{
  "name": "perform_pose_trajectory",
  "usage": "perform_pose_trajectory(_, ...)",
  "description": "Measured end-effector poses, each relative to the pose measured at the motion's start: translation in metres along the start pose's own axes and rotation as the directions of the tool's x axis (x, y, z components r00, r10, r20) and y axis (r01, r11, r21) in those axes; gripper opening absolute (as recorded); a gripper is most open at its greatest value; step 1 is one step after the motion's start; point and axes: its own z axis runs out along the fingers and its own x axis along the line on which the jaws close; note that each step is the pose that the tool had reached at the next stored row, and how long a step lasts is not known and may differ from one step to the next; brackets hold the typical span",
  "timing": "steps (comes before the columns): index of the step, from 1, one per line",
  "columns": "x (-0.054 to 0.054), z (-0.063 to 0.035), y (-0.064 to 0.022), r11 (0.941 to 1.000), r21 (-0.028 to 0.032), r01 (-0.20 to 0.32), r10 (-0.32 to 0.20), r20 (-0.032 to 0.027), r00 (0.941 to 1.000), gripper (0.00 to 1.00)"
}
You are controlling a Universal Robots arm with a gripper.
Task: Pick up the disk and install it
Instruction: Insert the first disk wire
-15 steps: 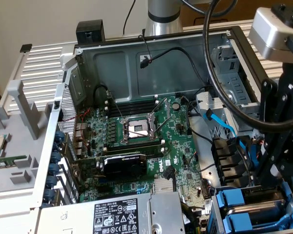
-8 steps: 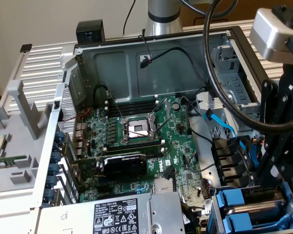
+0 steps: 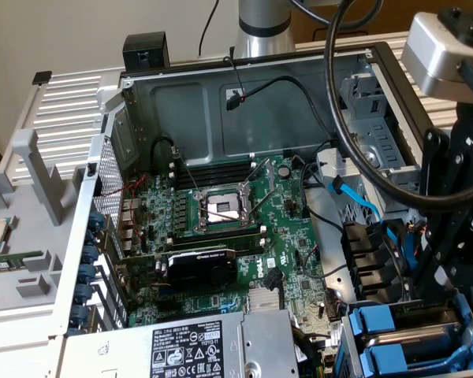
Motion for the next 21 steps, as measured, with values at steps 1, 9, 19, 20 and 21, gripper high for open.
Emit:
perform_pose_trajectory(1,0.0000,0.0000,-0.0002,1.0000,-0.0003,-0.001,0.001,0.0006,1.0000,0.16)
perform_pose_trajectory(9,0.0001,0.0007,-0.0007,1.0000,-0.0009,-0.004,0.004,0.0012,1.0000,0.16)
perform_pose_trajectory(19,-0.0025,0.0012,-0.0007,1.0000,-0.0006,-0.007,0.007,-0.0096,0.9999,0.16)
perform_pose_trajectory(20,-0.0025,0.0011,-0.0007,1.0000,-0.0005,-0.007,0.007,-0.0111,0.9999,0.16)
perform_pose_trajectory(21,-0.0024,0.0010,-0.0007,1.0000,-0.0005,-0.007,0.007,-0.0119,0.9999,0.16)
